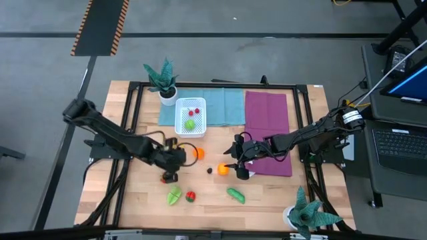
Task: Pick and placing Produce into tupperware
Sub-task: Put the pink peach into the white basket
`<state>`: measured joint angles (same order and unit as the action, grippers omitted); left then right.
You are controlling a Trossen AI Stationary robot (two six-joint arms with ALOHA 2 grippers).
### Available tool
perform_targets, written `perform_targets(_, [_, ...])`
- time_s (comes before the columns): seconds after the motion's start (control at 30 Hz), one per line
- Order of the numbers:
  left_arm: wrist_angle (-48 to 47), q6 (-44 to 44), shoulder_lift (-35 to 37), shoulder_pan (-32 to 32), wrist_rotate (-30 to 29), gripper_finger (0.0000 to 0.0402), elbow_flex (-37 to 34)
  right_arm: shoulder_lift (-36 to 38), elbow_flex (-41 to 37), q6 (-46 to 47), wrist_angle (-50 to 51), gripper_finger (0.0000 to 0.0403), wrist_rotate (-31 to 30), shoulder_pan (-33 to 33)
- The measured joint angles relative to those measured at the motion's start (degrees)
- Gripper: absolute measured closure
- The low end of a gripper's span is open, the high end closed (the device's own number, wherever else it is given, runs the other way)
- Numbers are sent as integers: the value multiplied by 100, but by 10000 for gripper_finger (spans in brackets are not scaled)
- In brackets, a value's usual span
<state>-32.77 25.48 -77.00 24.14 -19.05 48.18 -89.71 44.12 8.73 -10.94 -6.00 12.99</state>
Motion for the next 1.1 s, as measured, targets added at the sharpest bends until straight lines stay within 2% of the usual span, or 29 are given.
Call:
perform_targets(0.1, [-193, -112, 580, 75, -455, 291, -50, 0, 0, -2, -2, 136, 2, 0])
perform_targets(0.23, [12, -119, 1419, 147, -703, 294, -465, 0, 0, -7, -1, 136, 1, -1])
perform_targets(0.4, [1255, -293, 2381, 155, -713, 313, -1434, 0, 0, -13, -2, 136, 1, 0])
perform_targets(0.57, [2764, -706, 3046, 151, -695, 305, -2498, 0, 0, -22, -44, 136, 2, -2])
perform_targets(0.7, [3472, -920, 3382, 151, -676, 294, -2997, 0, 0, -43, -165, 136, 1, 0])
perform_targets(0.83, [3711, -1072, 3561, 151, -670, 300, -3203, 0, 0, -140, -201, 136, 0, 0])
perform_targets(1.0, [3776, -1037, 3564, 34, -1090, 312, -3250, 0, 0, -146, -418, 136, -35, -20])
perform_targets(1.1, [3835, -971, 3534, -133, -1342, 309, -3250, 0, 0, -136, -556, 136, -375, -46])
